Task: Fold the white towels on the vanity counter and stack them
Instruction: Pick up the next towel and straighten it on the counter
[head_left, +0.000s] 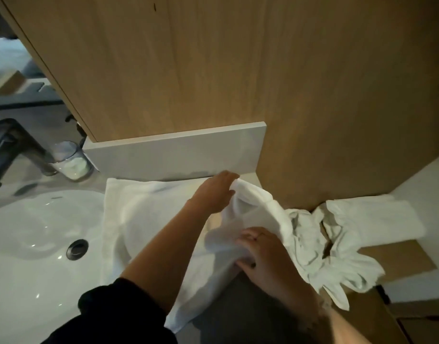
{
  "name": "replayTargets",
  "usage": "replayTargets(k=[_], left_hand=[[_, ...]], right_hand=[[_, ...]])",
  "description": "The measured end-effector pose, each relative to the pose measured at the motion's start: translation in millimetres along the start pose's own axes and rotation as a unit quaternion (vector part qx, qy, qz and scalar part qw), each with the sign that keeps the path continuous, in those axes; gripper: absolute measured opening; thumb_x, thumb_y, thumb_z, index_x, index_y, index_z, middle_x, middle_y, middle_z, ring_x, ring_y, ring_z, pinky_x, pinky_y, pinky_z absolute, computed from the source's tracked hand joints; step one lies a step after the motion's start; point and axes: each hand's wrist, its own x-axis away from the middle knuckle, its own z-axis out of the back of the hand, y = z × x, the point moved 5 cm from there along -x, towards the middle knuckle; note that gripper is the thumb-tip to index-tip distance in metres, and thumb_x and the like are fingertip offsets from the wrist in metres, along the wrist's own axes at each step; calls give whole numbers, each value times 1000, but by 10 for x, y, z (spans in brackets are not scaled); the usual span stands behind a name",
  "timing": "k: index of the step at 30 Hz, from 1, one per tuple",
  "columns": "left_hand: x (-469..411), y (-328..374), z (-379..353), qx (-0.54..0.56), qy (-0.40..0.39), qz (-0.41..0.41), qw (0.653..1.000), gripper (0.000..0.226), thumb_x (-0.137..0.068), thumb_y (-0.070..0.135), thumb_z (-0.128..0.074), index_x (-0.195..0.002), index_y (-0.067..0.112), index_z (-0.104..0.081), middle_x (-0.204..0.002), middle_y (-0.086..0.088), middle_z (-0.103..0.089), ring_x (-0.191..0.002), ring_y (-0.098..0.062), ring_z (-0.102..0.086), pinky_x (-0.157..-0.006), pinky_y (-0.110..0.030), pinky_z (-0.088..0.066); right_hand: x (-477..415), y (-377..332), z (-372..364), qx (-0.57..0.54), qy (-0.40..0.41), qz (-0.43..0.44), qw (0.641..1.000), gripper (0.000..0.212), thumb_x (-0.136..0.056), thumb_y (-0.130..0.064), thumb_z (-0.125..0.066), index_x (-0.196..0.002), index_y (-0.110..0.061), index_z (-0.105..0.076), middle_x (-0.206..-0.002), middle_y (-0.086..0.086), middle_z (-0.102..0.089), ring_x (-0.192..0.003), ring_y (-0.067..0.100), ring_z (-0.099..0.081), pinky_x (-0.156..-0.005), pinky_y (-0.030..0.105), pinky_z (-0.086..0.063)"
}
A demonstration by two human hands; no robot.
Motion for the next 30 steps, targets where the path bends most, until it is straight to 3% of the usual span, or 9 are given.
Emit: replayTargets(k=[4, 7, 9, 11, 15, 21, 26, 28, 30], left_hand=[[-194, -39, -243, -53, -40, 34, 997, 39, -96, 24, -46, -133, 12, -46, -135, -12, -48, -122, -29, -49, -102, -36, -36], [-257, -45, -286, -67, 6, 44, 997, 30, -96, 25, -46, -120, 11, -58, -123, -10, -58, -112, -28, -57, -93, -35, -44], [-276, -56, -293, -79, 21, 54, 995, 29, -97, 25, -44, -116, 10, -59, -118, -10, -61, -109, -30, -59, -88, -37, -45], [-283, -40, -290, -126, 26, 40, 991, 27, -98, 22, -40, -115, 8, -56, -118, -11, -60, -108, -32, -59, -86, -39, -46], [-316, -9, -248, -191, 48, 17, 980, 27, -96, 10, -36, -117, 7, -53, -118, -12, -55, -104, -35, -60, -81, -44, -47], [-439, -170, -234, -129, 66, 87, 986, 27, -94, 5, -33, -112, 2, -53, -113, -17, -59, -103, -39, -60, -80, -43, -48], [-423, -205, -226, -36, 81, 122, 989, 27, -98, 11, -32, -112, 4, -54, -116, -18, -57, -100, -36, -57, -71, -35, -39], [-317, -103, -209, -75, 85, 89, 990, 25, -98, 17, -38, -118, 7, -49, -125, -15, -49, -103, -38, -56, -79, -41, -42], [-153, -7, -209, -82, 95, 76, 989, 33, -97, 27, -44, -123, 7, -45, -126, -13, -44, -106, -35, -54, -86, -41, -42]], right_hand=[[109, -173, -62, 35, -54, 54, 996, 22, -74, -47, -65, -87, -31, -71, -101, -15, -64, -95, 4, -60, -87, 24, -49], [86, -171, -85, 26, -67, 36, 997, 29, -82, -48, -46, -75, -33, -70, -87, -20, -66, -83, -2, -60, -78, 18, -53], [57, -196, -62, -12, -96, 29, 995, 24, -93, -38, -48, -97, -26, -68, -104, -12, -64, -100, 4, -57, -90, 14, -36], [75, -192, -22, -39, -97, 31, 994, 23, -95, -33, -48, -105, -20, -64, -111, -3, -61, -106, 11, -54, -83, 15, -29], [231, -118, 108, -103, -149, -25, 983, 22, -87, -41, -59, -100, -25, -67, -100, -10, -66, -88, -1, -54, -79, 9, -35], [597, -35, -61, -124, -254, -98, 954, 33, -78, -42, -68, -101, -18, -71, -104, 2, -70, -101, 15, -63, -89, 21, -44], [540, 19, -64, -177, -219, -91, 955, 21, -78, -31, -68, -90, -15, -73, -85, 4, -73, -79, 8, -66, -74, 24, -51], [413, 91, 38, -221, -115, -118, 961, 13, -78, -28, -68, -85, -18, -72, -72, -7, -67, -68, 4, -62, -67, 22, -51], [293, 219, 199, -185, 16, -166, 969, 23, -80, -39, -67, -99, -27, -64, -84, -18, -58, -77, 0, -57, -71, 18, -46]])
